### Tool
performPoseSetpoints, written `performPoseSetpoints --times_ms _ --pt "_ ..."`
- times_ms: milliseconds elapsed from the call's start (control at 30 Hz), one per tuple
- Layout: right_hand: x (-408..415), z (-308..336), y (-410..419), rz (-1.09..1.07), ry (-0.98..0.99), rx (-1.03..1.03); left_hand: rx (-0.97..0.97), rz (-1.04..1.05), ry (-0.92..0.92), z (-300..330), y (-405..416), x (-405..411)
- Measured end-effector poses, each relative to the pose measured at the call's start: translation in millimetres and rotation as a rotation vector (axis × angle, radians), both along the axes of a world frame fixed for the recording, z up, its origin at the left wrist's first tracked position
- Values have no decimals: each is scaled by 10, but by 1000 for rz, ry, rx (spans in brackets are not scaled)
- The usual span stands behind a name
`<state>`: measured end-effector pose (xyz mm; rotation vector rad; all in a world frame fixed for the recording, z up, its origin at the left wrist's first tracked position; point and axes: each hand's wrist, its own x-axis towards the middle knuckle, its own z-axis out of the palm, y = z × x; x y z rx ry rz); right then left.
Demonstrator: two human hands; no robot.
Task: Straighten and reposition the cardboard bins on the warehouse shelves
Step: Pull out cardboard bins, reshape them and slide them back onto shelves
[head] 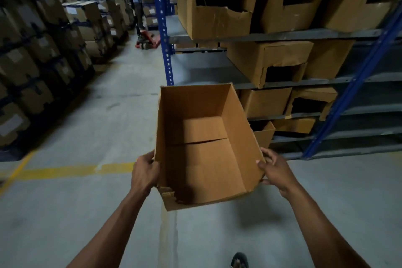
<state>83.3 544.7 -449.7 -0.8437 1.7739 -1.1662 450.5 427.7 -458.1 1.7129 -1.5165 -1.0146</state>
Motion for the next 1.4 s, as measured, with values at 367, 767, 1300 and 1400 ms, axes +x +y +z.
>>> performPoseSetpoints --times_ms 367,767,1300,1400 --pt "-1246 285 -1349 88 46 -240 -65 104 60 606 -1392 -1257" --pt "-1328 574 -1927 179 267 -416 -169 130 70 1001 -1894 -1247" --pt "-1190 623 -2570 -21 356 -349 -94 -79 393 944 -2595 -1364" --pt "-1167 892 -3040 -188 364 -389 -162 -255 570 976 -2705 -1388"
